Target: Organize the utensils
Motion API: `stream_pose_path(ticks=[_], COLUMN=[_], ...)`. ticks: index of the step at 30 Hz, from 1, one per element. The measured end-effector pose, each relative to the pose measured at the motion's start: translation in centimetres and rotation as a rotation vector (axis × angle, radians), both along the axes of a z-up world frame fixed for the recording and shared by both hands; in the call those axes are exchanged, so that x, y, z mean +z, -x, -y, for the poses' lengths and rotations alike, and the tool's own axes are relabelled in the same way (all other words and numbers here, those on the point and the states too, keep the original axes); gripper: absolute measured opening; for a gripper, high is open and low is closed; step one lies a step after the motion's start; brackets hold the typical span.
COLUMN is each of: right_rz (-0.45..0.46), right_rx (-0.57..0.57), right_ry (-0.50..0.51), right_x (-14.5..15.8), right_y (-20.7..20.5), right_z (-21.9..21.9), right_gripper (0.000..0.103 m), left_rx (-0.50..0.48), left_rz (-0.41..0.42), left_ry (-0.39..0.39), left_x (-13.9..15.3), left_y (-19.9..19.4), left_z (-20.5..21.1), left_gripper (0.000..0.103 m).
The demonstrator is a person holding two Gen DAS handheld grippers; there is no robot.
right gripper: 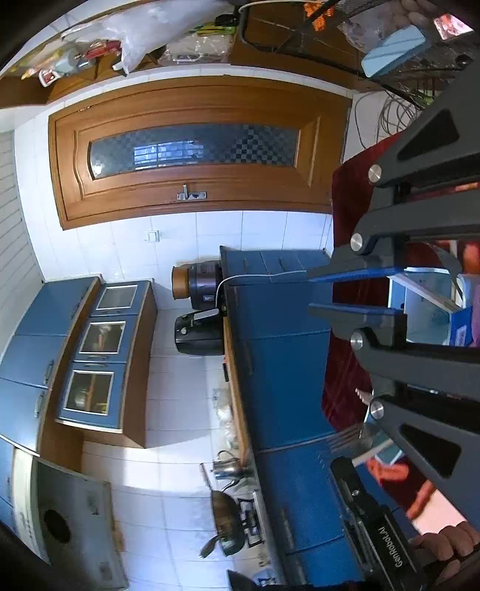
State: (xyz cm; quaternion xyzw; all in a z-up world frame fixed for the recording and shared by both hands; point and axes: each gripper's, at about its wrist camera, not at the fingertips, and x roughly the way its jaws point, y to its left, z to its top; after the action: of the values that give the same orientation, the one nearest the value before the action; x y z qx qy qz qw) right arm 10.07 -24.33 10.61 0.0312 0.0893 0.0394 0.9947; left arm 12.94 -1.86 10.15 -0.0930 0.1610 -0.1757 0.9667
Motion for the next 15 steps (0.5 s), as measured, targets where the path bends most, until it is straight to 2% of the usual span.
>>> stream_pose_path(ticks=[9,15], right_rz=[-0.037,-0.126], right_rx=[0.017,0.036], right_ry=[-0.073,-0.089], right_x=[0.8,-0.2], right_y=[3.5,5.3], right_z=[0.4,0.2], right_gripper=[0.014,0.014], left_rx=[-0.006,-0.05], left_rz=[-0.046,-0.144], left_ry=[-0.07,-0.098], left_x=[0.8,-0.6], left_y=[3.5,5.1], left_z=[0.4,1.1], left_gripper=[0.029,0.029])
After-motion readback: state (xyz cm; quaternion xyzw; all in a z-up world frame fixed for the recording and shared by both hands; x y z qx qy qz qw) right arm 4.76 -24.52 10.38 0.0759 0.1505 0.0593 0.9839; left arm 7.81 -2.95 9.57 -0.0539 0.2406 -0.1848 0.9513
